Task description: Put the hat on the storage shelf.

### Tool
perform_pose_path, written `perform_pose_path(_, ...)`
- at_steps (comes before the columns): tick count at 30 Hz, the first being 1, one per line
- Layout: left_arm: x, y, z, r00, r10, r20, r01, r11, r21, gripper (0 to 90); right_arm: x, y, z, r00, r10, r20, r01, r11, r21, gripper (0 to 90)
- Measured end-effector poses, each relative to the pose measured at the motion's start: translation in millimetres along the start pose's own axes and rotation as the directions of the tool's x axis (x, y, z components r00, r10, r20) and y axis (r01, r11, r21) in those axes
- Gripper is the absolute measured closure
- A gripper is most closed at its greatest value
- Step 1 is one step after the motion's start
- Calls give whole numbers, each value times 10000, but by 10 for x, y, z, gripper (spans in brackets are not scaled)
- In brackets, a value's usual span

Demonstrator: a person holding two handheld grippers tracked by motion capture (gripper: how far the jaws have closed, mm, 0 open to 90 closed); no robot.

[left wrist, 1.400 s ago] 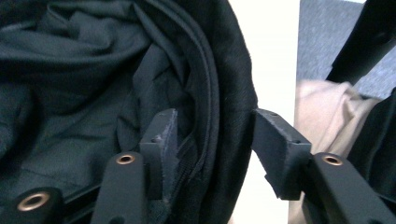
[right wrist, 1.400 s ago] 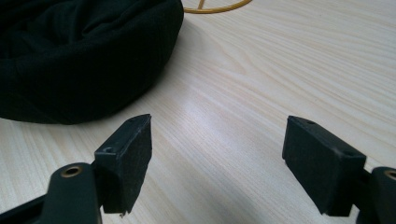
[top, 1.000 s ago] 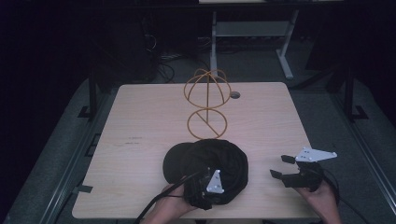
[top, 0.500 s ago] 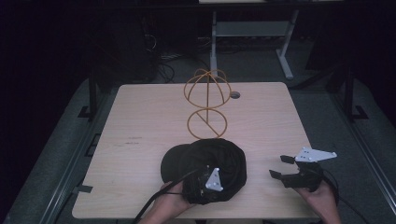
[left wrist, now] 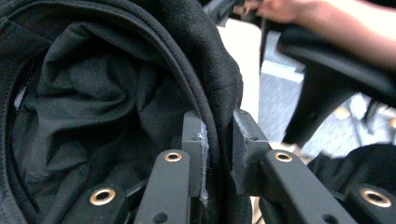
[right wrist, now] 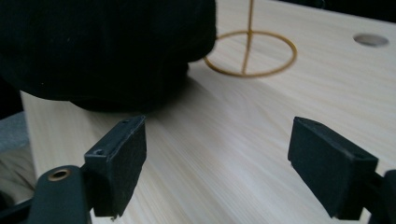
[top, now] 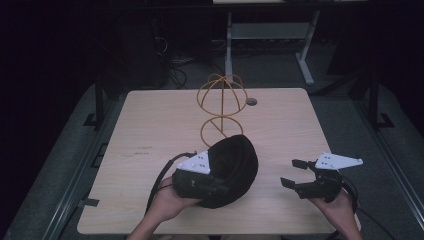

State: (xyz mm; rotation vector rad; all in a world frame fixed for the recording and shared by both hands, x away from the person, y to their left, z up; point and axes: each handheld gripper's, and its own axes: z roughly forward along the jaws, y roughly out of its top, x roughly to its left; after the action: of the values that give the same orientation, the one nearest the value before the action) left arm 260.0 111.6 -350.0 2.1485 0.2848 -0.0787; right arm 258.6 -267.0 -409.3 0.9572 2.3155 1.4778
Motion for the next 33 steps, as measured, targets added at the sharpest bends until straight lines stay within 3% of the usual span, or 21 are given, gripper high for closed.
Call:
perform_pose_path(2, 10, 9, -20, 10000, 2, 91, -1, 9999, -132, 769, 21, 34, 0, 10000, -21, -91, 20, 10000, -92, 185)
perform_pose_path(4, 29, 64, -74, 9996, 38, 277, -21, 9982, -591, 769, 95, 155, 4, 9987, -164, -473, 145, 9991, -397, 182)
perform_pose_path(10, 61, 179, -95, 9987, 182, 483, -135, 9953, -960, 771, 213, 345, 48, 9929, -478, -1087, 377, 9949, -934, 182)
perform_pose_path(20, 102, 325, -60, 9921, 453, 1173, -282, 9892, -1441, 779, 299, 618, 168, 9848, -1046, -1387, 850, 9864, -1407, 206)
perform_pose_path(24, 84, 384, -30, 9884, 631, 1385, -427, 9885, -1453, 781, 296, 661, 211, 9832, -1207, -1369, 982, 9821, -1610, 353)
perform_pose_path(28, 86, 416, -30, 9877, 745, 1376, -532, 9869, -1521, 783, 295, 685, 223, 9816, -1232, -1460, 973, 9802, -1726, 653)
perform_pose_path(30, 94, 412, -38, 9880, 708, 1373, -483, 9857, -1612, 782, 308, 692, 220, 9830, -1339, -1259, 1107, 9781, -1760, 803)
perform_pose_path(33, 106, 385, -56, 9881, 643, 1394, -394, 9839, -1741, 773, 331, 720, 207, 9823, -1462, -1169, 1254, 9777, -1686, 860)
